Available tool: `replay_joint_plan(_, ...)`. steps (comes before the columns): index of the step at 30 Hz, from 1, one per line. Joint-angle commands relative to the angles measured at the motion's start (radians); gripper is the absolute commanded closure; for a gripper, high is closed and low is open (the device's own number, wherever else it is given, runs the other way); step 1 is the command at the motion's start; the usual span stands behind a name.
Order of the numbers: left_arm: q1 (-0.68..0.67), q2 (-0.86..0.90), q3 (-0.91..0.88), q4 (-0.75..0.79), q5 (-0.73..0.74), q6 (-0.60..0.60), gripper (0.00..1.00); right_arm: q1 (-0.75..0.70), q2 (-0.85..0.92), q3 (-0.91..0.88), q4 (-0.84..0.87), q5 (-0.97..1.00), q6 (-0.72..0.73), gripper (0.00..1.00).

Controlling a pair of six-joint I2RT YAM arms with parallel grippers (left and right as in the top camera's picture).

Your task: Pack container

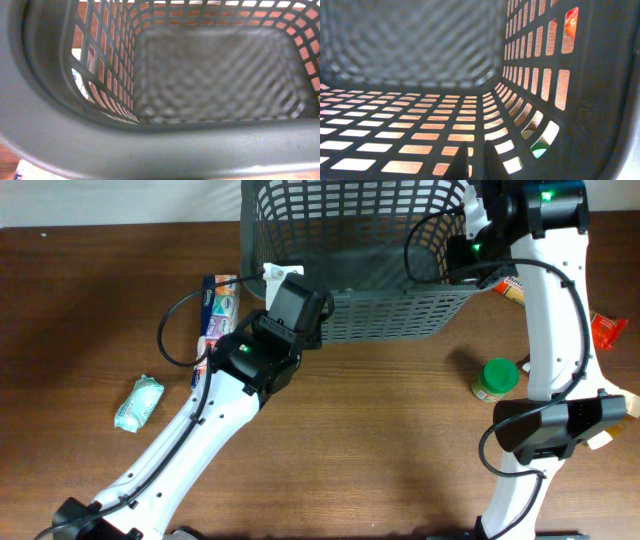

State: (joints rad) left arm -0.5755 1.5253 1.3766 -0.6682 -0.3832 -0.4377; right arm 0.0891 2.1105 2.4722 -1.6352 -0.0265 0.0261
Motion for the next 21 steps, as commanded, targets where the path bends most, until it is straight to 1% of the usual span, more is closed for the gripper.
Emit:
replay_joint_plan(1, 0.009, 0.003, 0.020, 0.004, -0.025, 0.018, 0.76, 0.010, 0.011, -0.005, -0.003, 0.008, 0.009, 0.96)
replay_joint_plan(2, 0.009, 0.003, 0.020, 0.003, -0.025, 0.018, 0.66, 0.010, 0.011, -0.005, 0.000, 0.008, 0.009, 0.90)
replay_joint_plan(3, 0.009, 0.003, 0.020, 0.003, -0.025, 0.018, 0.62, 0.010, 0.011, -0.005, 0.002, 0.008, 0.009, 0.82)
replay_joint_plan(6, 0.008, 0.003, 0.020, 0.003, -0.024, 0.022, 0.59, 0.010, 0.011, -0.005, 0.015, 0.000, 0.009, 0.68)
replay_joint_plan(7, 0.008, 0.003, 0.020, 0.002, -0.025, 0.022, 0.58, 0.010, 0.011, -0.005, 0.020, -0.005, 0.009, 0.61)
replay_joint_plan(8, 0.008, 0.003, 0.020, 0.002, -0.024, 0.024, 0.57, 0.010, 0.011, -0.004, 0.024, -0.011, 0.008, 0.58)
replay_joint_plan(9, 0.008, 0.003, 0.020, 0.002, -0.024, 0.026, 0.55, 0.010, 0.011, -0.004, 0.029, -0.017, 0.008, 0.51)
replay_joint_plan(10, 0.008, 0.002, 0.020, 0.002, -0.024, 0.029, 0.52, 0.010, 0.011, -0.004, 0.035, -0.022, 0.008, 0.44)
replay_joint_plan(11, 0.007, 0.002, 0.020, 0.002, -0.024, 0.029, 0.47, 0.010, 0.011, -0.004, 0.039, -0.026, 0.008, 0.34)
replay_joint_plan(13, 0.006, 0.002, 0.020, 0.002, -0.024, 0.030, 0.39, 0.010, 0.011, -0.004, 0.047, -0.031, 0.008, 0.19)
replay_joint_plan(14, 0.006, 0.002, 0.020, 0.002, -0.021, 0.032, 0.36, 0.010, 0.011, -0.004, 0.050, -0.037, 0.008, 0.13)
replay_joint_plan(15, 0.004, 0.002, 0.020, 0.002, -0.016, 0.038, 0.31, 0.010, 0.011, -0.004, 0.053, -0.052, 0.004, 0.09)
replay_joint_plan(17, -0.004, 0.002, 0.020, 0.002, -0.017, 0.052, 0.23, 0.010, 0.011, -0.003, 0.060, -0.101, -0.010, 0.06)
replay_joint_plan(19, -0.015, 0.000, 0.020, 0.002, -0.018, 0.064, 0.21, 0.010, 0.011, -0.002, 0.072, -0.186, -0.053, 0.02)
replay_joint_plan(21, -0.029, -0.003, 0.021, 0.003, -0.019, 0.077, 0.21, 0.010, 0.011, 0.004, 0.085, -0.235, -0.064, 0.00)
